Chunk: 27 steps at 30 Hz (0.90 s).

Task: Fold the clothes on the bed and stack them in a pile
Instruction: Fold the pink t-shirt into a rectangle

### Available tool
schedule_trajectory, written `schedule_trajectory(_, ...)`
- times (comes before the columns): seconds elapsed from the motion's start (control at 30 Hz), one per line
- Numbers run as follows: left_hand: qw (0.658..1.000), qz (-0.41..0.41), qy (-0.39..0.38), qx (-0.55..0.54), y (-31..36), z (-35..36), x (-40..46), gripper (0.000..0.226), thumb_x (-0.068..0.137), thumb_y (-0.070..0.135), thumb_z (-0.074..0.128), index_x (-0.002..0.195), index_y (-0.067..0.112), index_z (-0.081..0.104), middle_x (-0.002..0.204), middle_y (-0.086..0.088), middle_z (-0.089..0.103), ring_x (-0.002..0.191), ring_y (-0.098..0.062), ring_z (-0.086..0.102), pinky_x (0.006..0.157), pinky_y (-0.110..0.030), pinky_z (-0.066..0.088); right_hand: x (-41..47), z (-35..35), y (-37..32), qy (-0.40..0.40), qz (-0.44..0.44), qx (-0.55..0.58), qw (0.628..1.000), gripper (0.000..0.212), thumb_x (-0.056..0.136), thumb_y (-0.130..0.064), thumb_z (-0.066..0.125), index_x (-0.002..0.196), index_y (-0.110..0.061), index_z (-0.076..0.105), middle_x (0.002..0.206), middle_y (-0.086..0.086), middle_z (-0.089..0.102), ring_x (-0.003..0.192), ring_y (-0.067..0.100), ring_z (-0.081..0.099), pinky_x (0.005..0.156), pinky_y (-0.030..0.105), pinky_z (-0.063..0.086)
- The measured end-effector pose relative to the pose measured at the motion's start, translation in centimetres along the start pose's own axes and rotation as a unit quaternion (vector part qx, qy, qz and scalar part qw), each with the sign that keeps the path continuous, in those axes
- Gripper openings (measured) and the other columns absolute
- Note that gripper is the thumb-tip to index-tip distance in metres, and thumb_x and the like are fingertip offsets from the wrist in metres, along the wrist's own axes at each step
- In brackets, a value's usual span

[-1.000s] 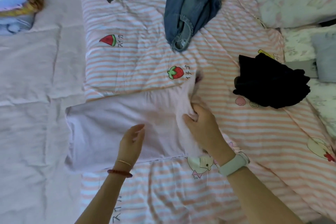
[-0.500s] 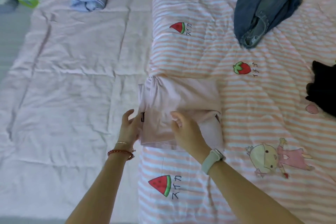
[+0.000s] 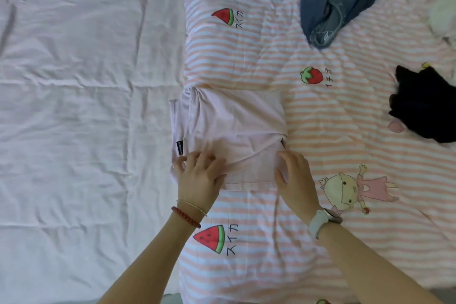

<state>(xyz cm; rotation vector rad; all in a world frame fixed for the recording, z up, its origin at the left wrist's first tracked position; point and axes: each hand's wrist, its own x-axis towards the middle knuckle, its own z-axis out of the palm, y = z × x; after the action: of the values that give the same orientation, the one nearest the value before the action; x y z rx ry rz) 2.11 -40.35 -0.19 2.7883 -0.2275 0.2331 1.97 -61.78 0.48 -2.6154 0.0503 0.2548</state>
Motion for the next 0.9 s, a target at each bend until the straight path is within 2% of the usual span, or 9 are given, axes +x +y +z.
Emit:
schedule_trajectory(0.03,0.999,0.026,0.02,-0.018,-0.2,0.0,0.3,0.005,0.07,0.023,0.077,0.072,0.021,0.073,0.073,0.003,0.066,0.068,-0.025,0.063,0.074,-0.037,0.041,0.4,0.1,-0.1,0.01,-0.002,-0.015,1.0,0.036,0.083,-0.008,0.063,0.117,-0.003,0.054,0.118,0.015,0.052,0.106,0.035,0.049,0.081,0.04,0.043)
schedule_trajectory(0.13,0.993,0.059,0.061,-0.08,-0.1,-0.7,1.2,0.021,0.083,0.022,0.057,0.073,0.015,0.075,0.068,-0.001,0.066,0.059,-0.023,0.061,0.065,-0.031,0.034,1.6,0.8,-1.4,0.035,-0.039,-0.06,0.997,0.036,0.077,-0.016,0.07,0.11,-0.009,0.058,0.112,0.013,0.056,0.1,0.036,0.052,0.076,0.041,0.044)
schedule_trajectory(0.3,0.98,0.056,0.081,-0.175,0.2,-2.9,1.3,0.048,0.099,0.029,0.039,0.08,0.002,0.074,0.073,-0.011,0.066,0.062,-0.025,0.063,0.057,-0.033,0.052,3.0,1.7,-2.8,0.114,-0.024,-0.057,0.992,0.019,0.079,-0.017,0.068,0.097,-0.014,0.063,0.102,0.008,0.06,0.095,0.032,0.056,0.077,0.04,0.041)
schedule_trajectory(0.4,0.977,0.09,0.078,-0.177,0.0,-3.4,1.2,0.047,0.099,0.024,0.039,0.078,-0.001,0.073,0.071,-0.013,0.065,0.06,-0.026,0.063,0.053,-0.035,0.054,3.8,0.7,-1.7,0.158,-0.006,-0.041,0.987,0.011,0.078,-0.003,0.064,0.088,-0.008,0.063,0.09,0.009,0.064,0.085,0.034,0.058,0.071,0.038,0.04)
schedule_trajectory(0.53,0.975,0.121,0.082,-0.165,0.2,-3.3,1.1,0.045,0.098,0.02,0.04,0.077,-0.002,0.073,0.069,-0.014,0.065,0.057,-0.025,0.063,0.048,-0.031,0.053,4.0,-1.6,0.3,0.162,-0.027,-0.007,0.986,0.007,0.081,0.006,0.057,0.086,0.001,0.06,0.083,0.016,0.064,0.079,0.036,0.058,0.066,0.039,0.042)
schedule_trajectory(0.63,0.974,0.15,0.089,-0.141,0.6,-3.0,1.0,0.021,0.09,0.011,0.051,0.084,0.006,0.07,0.069,-0.011,0.064,0.063,-0.019,0.059,0.05,-0.029,0.049,2.8,-3.2,2.3,0.159,-0.069,-0.004,0.985,0.012,0.076,0.011,0.058,0.084,0.002,0.057,0.08,0.016,0.058,0.071,0.032,0.055,0.056,0.037,0.045)
schedule_trajectory(0.77,0.975,0.179,0.071,-0.111,0.1,-2.7,0.4,0.017,0.08,0.001,0.056,0.08,0.006,0.072,0.068,-0.008,0.064,0.067,-0.014,0.051,0.058,-0.021,0.041,-1.5,-2.8,4.6,0.096,-0.154,-0.029,0.983,0.012,0.081,-0.006,0.044,0.083,-0.002,0.055,0.074,0.013,0.055,0.056,0.026,0.054,0.042,0.031,0.048)
schedule_trajectory(0.83,0.976,0.197,0.023,-0.09,-0.6,-2.6,-0.3,0.018,0.078,-0.001,0.057,0.076,0.007,0.074,0.067,-0.005,0.064,0.059,-0.017,0.057,0.053,-0.023,0.045,-3.0,-1.7,5.1,0.074,-0.147,-0.021,0.986,0.016,0.078,-0.01,0.038,0.084,-0.006,0.053,0.073,0.012,0.056,0.057,0.024,0.054,0.044,0.023,0.044)
schedule_trajectory(0.9,0.974,0.207,-0.04,-0.079,-1.3,-2.3,-1.3,0.019,0.079,0.005,0.056,0.073,0.01,0.073,0.067,-0.002,0.063,0.055,-0.021,0.059,0.054,-0.026,0.046,-3.2,-0.6,4.9,0.08,-0.102,0.007,0.991,0.016,0.077,-0.008,0.041,0.082,-0.003,0.055,0.076,0.013,0.056,0.067,0.02,0.05,0.051,0.024,0.041)
